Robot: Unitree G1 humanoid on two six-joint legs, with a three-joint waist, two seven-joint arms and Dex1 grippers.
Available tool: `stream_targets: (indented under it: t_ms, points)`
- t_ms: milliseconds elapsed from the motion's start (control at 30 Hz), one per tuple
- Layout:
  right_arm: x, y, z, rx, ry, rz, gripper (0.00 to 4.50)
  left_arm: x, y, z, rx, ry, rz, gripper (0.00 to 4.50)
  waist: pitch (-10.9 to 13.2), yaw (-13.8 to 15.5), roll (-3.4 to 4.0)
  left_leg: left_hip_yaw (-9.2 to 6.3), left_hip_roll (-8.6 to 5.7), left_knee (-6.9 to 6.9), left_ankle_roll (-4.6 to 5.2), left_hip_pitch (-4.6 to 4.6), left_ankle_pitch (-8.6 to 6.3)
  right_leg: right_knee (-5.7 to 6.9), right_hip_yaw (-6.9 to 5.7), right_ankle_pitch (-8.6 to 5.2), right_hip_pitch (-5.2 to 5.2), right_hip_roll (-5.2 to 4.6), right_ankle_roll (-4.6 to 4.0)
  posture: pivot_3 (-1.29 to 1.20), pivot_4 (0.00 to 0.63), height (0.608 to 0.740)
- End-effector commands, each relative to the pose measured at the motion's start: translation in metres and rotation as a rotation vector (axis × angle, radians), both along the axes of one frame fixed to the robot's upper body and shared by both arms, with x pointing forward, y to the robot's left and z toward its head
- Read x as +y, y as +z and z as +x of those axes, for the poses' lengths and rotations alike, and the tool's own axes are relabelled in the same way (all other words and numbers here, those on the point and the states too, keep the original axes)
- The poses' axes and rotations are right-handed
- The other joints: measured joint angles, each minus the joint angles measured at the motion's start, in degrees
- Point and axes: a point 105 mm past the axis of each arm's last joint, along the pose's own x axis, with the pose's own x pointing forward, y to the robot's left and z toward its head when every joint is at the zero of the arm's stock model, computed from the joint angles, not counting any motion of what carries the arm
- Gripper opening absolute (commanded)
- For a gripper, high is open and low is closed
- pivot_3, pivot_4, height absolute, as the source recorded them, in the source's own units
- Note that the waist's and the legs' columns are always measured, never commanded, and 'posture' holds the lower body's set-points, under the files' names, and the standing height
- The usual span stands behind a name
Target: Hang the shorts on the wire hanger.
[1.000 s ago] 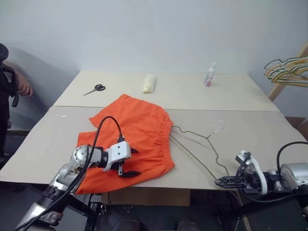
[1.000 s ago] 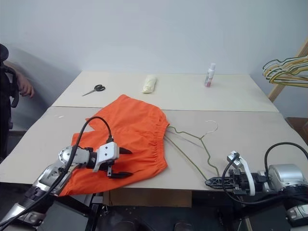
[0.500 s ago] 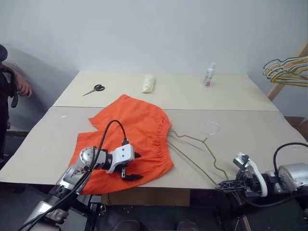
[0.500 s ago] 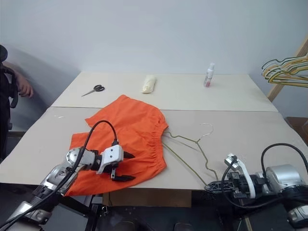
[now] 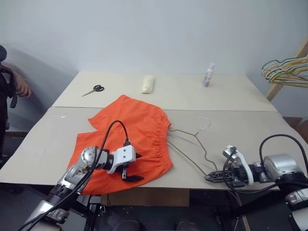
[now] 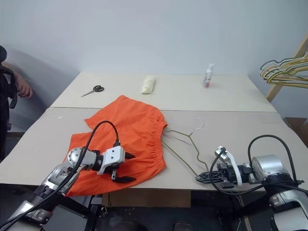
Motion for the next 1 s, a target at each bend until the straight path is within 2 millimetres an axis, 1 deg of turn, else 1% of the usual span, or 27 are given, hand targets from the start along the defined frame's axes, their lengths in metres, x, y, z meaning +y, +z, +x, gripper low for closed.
stream_targets:
  t_ms: [33, 267, 400, 500, 567, 700, 767, 833, 867, 933, 1000]
  points:
    - [0.006, 0.001, 0.010, -0.023, 0.004, 0.024, 0.00, -0.004, 0.001, -0.001, -0.012, -0.026, 0.002, 4.44, -0.1, 0.0, -0.15, 0.00, 0.00, 0.00, 0.00, 0.01, 0.00, 0.00, 0.00, 0.00, 0.00, 0.00, 0.00, 0.07, 0.000, 0.740]
    - [0.016, 0.000, 0.025, -0.030, -0.001, 0.008, 0.00, -0.006, 0.002, -0.002, -0.019, -0.042, 0.000, 4.44, -0.2, -0.2, -0.22, -0.01, 0.02, -0.01, -0.01, 0.06, 0.00, 0.00, 0.00, 0.01, 0.03, 0.00, -0.02, 0.07, 0.000, 0.740]
    - [0.025, -0.001, 0.039, -0.044, -0.036, -0.006, 0.00, -0.006, 0.002, -0.001, -0.021, -0.044, 0.001, 4.44, -0.3, -1.0, -0.26, -0.01, 0.04, -0.02, -0.01, 0.09, 0.00, 0.03, 0.02, 0.02, 0.03, 0.01, -0.04, 0.07, 0.000, 0.740]
    - [0.027, -0.001, 0.055, -0.054, -0.123, -0.019, 0.00, -0.006, 0.002, -0.001, -0.023, -0.046, 0.002, 4.44, -0.3, -1.6, -0.28, 0.00, 0.05, -0.05, -0.01, 0.13, 0.00, 0.05, 0.04, 0.04, 0.03, 0.02, -0.07, 0.07, 0.000, 0.740]
    - [0.024, -0.001, 0.064, -0.060, -0.190, -0.025, 0.00, -0.006, 0.002, 0.000, -0.028, -0.046, 0.002, 4.44, -0.3, -1.6, -0.29, -0.01, 0.06, -0.07, -0.02, 0.16, 0.00, 0.04, 0.04, 0.05, 0.04, 0.02, -0.09, 0.07, 0.000, 0.740]
    - [0.022, 0.002, 0.068, -0.073, -0.235, -0.007, 0.00, -0.007, 0.005, 0.003, -0.054, -0.029, -0.010, 4.44, -0.3, -1.4, -0.27, -0.05, 0.04, -0.07, -0.03, 0.14, -0.01, 0.03, 0.02, 0.05, 0.04, -0.01, -0.09, 0.07, 0.000, 0.740]
    - [0.024, 0.004, 0.068, -0.097, -0.235, -0.005, 0.00, -0.009, 0.010, 0.006, -0.081, -0.023, -0.038, 4.44, -0.3, -1.4, -0.26, -0.05, 0.03, -0.07, -0.03, 0.14, -0.01, 0.04, 0.02, 0.05, 0.04, -0.04, -0.09, 0.06, 0.000, 0.740]
    - [0.027, 0.006, 0.068, -0.145, -0.216, -0.020, 0.00, -0.012, 0.020, 0.010, -0.097, -0.002, -0.091, 4.44, -0.3, -1.4, -0.25, -0.06, 0.03, -0.07, -0.03, 0.10, -0.01, 0.04, 0.02, 0.05, 0.01, -0.04, -0.09, 0.05, 0.000, 0.740]
    - [0.029, 0.006, 0.068, -0.190, -0.201, -0.039, 0.00, -0.014, 0.029, 0.012, -0.099, 0.009, -0.143, 4.44, -0.3, -1.4, -0.25, -0.06, 0.04, -0.07, -0.04, 0.07, -0.01, 0.04, 0.02, 0.05, -0.02, -0.04, -0.09, 0.05, 0.000, 0.740]
    - [0.034, 0.008, 0.066, -0.289, -0.177, -0.066, 0.00, -0.017, 0.063, 0.014, -0.066, 0.024, -0.316, 4.44, -0.3, -1.4, -0.25, -0.08, 0.05, -0.07, -0.04, 0.02, -0.01, 0.05, 0.01, 0.05, -0.06, -0.05, -0.09, 0.04, 0.000, 0.740]
    - [0.035, 0.010, 0.065, -0.337, -0.180, -0.072, 0.00, -0.015, 0.083, 0.010, -0.049, -0.014, -0.378, 4.44, -0.3, -1.6, -0.25, -0.11, 0.07, -0.05, -0.04, -0.07, -0.01, 0.07, -0.01, 0.05, -0.14, -0.05, -0.09, 0.04, 0.000, 0.740]
